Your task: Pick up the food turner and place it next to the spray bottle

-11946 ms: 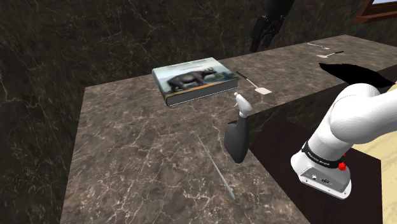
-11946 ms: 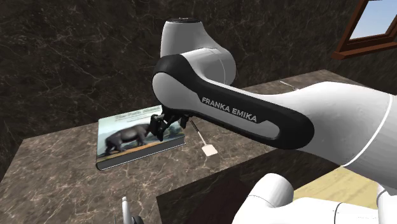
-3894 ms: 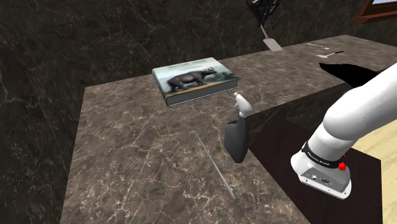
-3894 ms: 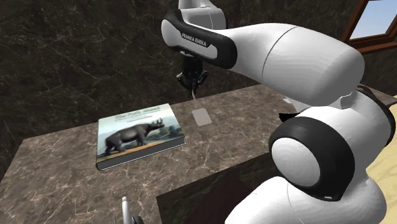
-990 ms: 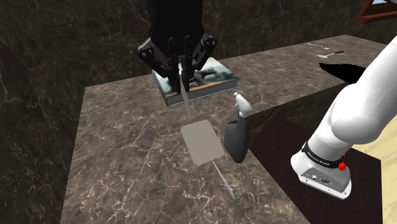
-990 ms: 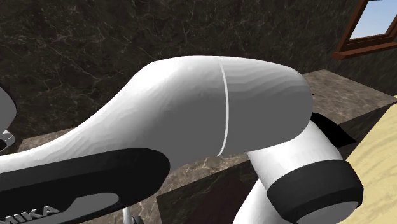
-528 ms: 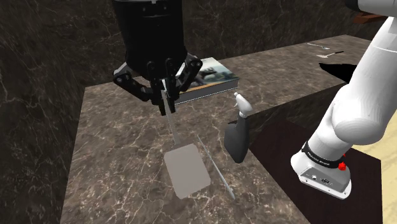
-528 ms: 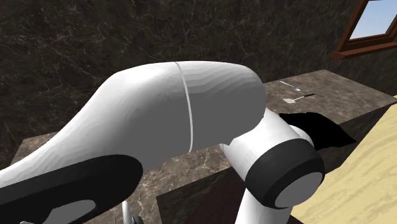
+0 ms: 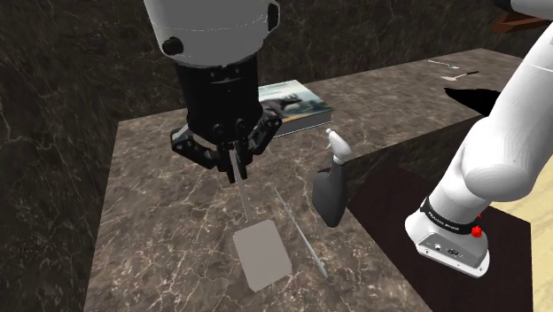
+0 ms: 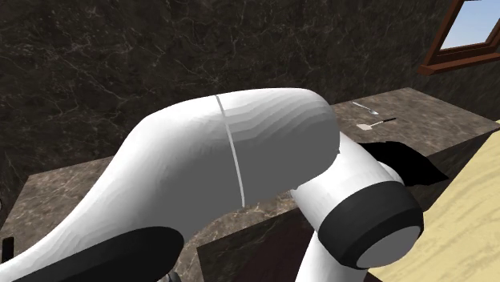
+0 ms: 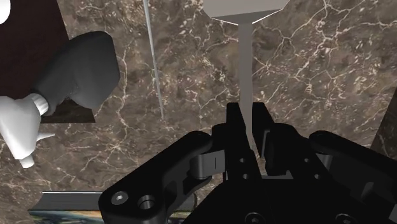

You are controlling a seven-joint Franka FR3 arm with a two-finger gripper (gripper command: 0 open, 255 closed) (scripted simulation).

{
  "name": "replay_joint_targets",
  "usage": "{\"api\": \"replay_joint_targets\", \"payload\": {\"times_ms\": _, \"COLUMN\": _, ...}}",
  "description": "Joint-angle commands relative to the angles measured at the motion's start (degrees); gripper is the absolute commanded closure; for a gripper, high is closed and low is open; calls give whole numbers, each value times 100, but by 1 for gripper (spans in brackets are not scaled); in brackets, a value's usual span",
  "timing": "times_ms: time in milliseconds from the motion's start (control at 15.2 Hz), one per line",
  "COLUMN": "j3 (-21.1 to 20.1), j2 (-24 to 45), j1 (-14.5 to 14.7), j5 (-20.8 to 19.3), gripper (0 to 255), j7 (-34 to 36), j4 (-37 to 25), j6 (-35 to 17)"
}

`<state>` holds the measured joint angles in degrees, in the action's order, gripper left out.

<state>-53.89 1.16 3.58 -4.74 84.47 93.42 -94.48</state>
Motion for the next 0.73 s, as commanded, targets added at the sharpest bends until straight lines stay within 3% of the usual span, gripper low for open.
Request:
{"api": "replay_joint_targets", "payload": {"times_ms": 0, "j3": 13, "j2": -34, "j1": -16, "j5": 27, "gripper": 255, "j7": -17, "j4": 177, "j6": -162}}
{"api": "replay_joint_targets", "payload": {"times_ms": 660, "j3": 34, "j2": -106, "j1": -40, "j5": 76, "gripper": 255, "j7": -14, "j4": 1001, "j6": -944}}
